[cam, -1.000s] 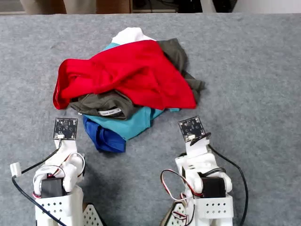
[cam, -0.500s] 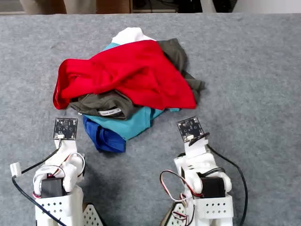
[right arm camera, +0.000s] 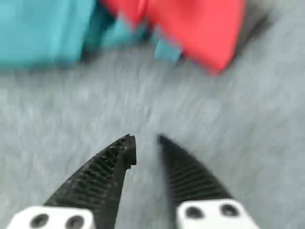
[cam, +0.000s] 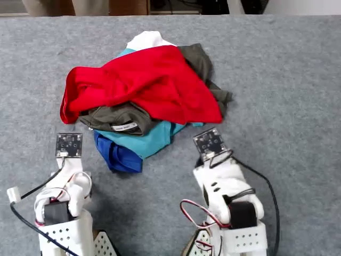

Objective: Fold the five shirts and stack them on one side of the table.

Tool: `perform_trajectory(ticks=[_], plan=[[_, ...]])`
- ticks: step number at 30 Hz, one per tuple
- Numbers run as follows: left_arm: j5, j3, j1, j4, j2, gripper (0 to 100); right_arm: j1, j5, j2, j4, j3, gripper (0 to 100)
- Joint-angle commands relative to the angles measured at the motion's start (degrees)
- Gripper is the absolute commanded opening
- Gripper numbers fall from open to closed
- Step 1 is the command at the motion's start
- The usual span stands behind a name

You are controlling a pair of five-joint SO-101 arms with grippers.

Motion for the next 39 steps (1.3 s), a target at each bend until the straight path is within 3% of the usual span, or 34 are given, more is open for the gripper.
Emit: perform_trajectory(ticks=[1, 5, 10, 14, 19, 23, 32, 35, 39], plan=[[-1.8, -1.4, -5.5, -1.1, -0.4, 2, -0.7, -1.4, -3.5, -5.5, -9.5, 20.7], [-1.8, -2.2, -7.6, -0.7, -0.2, 2, -0.7, -1.5, 10.2, -8.0, -21.4, 21.0], [-1.8, -2.5, -7.6, 0.8, -0.3, 2, -1.6, -6.2, 41.3, -7.0, -47.2, 21.0], [-1.8, -0.8, -7.4, -1.4, -0.4, 2, -9.2, -11.3, 65.5, 2.6, -71.5, 23.3], [-1.8, -0.4, -7.4, -1.5, -0.4, 2, -17.4, -19.6, 91.7, 11.5, -93.2, 35.9], [-1.8, -0.4, -7.3, -1.6, -0.4, 2, -17.7, -23.6, 110.1, 9.6, -106.9, 42.2], [-1.8, -0.3, -7.3, -1.7, -0.4, 2, -17.5, -26.4, 146.3, 8.8, -133.0, 42.0], [-1.8, -0.3, -7.3, -1.8, -0.4, 2, -17.4, -26.4, 152.6, 16.2, -144.4, 33.3], [-1.8, 0.3, -7.3, -2.9, -0.4, 2, -17.3, -24.6, 155.2, 25.7, -162.9, 5.8]])
